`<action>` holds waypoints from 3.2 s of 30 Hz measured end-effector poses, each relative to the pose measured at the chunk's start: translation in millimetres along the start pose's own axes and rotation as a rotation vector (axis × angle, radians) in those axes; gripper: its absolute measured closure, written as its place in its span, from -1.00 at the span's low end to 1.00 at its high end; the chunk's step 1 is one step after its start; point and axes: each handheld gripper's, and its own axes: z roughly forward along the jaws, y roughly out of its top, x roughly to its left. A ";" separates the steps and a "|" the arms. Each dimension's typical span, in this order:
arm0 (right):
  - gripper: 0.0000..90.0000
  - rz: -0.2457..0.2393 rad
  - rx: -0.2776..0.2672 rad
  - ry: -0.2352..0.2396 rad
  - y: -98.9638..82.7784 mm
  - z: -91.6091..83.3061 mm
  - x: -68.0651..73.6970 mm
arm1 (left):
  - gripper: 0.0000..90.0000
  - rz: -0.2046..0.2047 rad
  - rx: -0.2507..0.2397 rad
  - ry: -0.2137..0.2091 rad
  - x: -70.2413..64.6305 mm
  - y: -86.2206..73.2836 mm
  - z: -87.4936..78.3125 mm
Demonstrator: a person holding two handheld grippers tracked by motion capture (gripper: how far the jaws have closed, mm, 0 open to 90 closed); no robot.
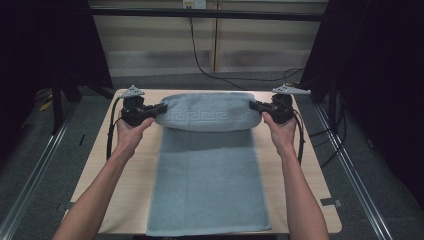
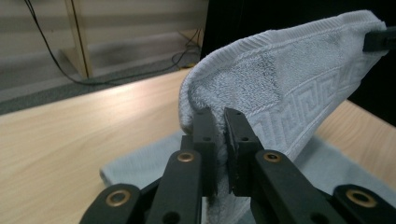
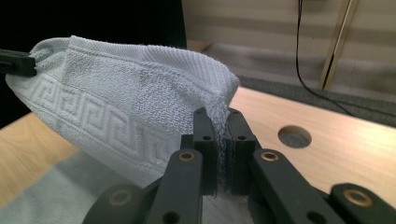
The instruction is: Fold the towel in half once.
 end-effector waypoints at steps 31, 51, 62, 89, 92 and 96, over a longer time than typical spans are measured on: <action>0.88 -0.099 0.128 0.166 -115.5 -93.2 70.0 | 0.84 0.033 0.104 -0.192 -67.5 -129.8 -71.8; 0.37 -0.062 0.214 0.172 -185.3 -141.5 92.8 | 0.52 0.060 0.124 -0.243 -85.3 -170.7 -116.7; 0.36 -0.084 0.219 0.175 -163.9 -101.3 81.2 | 0.39 0.043 0.169 -0.206 -67.7 -150.0 -75.5; 0.02 -0.065 0.375 0.078 -141.5 24.7 51.0 | 0.35 0.053 0.293 -0.021 -9.6 -138.2 19.7; 0.02 -0.071 0.394 0.093 -142.1 20.1 52.4 | 0.35 0.061 0.294 -0.026 -11.6 -139.4 18.6; 0.01 -0.095 0.373 0.092 -149.1 10.8 57.5 | 0.44 0.085 0.292 -0.028 -16.9 -143.1 14.5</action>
